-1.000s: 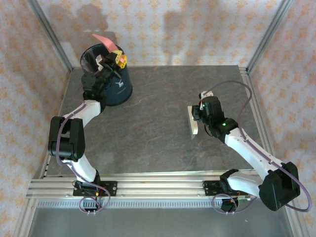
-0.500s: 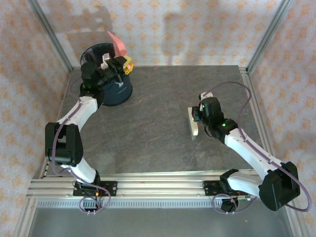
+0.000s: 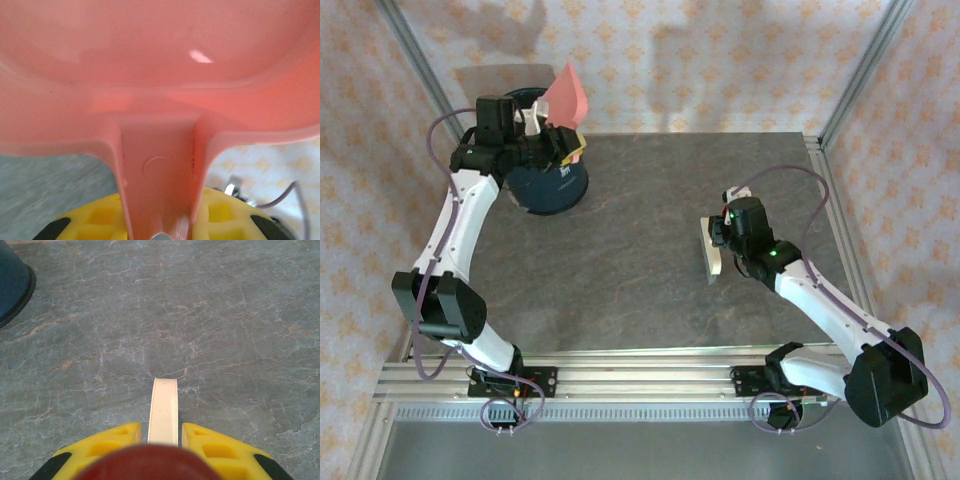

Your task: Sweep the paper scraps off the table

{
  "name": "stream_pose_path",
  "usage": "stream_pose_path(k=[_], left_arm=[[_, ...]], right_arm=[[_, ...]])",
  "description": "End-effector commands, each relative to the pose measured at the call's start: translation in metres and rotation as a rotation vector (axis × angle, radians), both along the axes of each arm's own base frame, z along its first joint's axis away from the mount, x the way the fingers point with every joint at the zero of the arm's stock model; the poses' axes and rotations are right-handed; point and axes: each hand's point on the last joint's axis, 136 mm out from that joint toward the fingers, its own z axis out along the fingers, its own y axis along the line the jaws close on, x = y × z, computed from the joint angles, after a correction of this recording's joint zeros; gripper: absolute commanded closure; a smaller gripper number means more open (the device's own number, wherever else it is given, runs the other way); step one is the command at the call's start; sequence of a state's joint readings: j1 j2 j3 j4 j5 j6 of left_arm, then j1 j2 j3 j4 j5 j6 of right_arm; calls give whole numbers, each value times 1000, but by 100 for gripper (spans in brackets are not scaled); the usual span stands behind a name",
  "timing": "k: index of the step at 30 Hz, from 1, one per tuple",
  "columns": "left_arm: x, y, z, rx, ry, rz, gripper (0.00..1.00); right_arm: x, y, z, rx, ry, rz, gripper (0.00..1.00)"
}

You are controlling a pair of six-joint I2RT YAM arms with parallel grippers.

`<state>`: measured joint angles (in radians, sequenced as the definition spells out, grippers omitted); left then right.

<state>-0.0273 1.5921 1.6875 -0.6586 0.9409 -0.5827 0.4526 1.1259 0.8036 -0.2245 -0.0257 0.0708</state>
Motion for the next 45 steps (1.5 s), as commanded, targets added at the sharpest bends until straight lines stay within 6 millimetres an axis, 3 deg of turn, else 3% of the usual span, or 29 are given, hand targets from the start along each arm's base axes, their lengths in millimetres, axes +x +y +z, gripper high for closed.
stream_pose_path(k=[1, 5, 10, 20, 31, 44, 45], left_arm=[[-35, 6, -25, 217, 21, -133, 100], [-54, 8, -32, 362, -4, -228, 100], [-76, 8, -56, 559, 17, -353, 100], [-89, -3, -91, 827, 33, -486, 100], [-92, -21, -146, 983, 167, -586, 100], [-89, -78, -193, 952, 194, -693, 100], [-87, -81, -203, 954, 212, -706, 100]], right_arm=[[2, -2, 7, 20, -34, -18, 100], [2, -2, 6, 23, -34, -18, 100], [2, -1, 6, 27, -34, -19, 100], [1, -5, 9, 25, -45, -34, 100], [-1, -14, 13, 9, -68, -68, 100], [-4, -21, 17, -9, -87, -91, 100], [-4, -22, 18, -12, -90, -94, 100]])
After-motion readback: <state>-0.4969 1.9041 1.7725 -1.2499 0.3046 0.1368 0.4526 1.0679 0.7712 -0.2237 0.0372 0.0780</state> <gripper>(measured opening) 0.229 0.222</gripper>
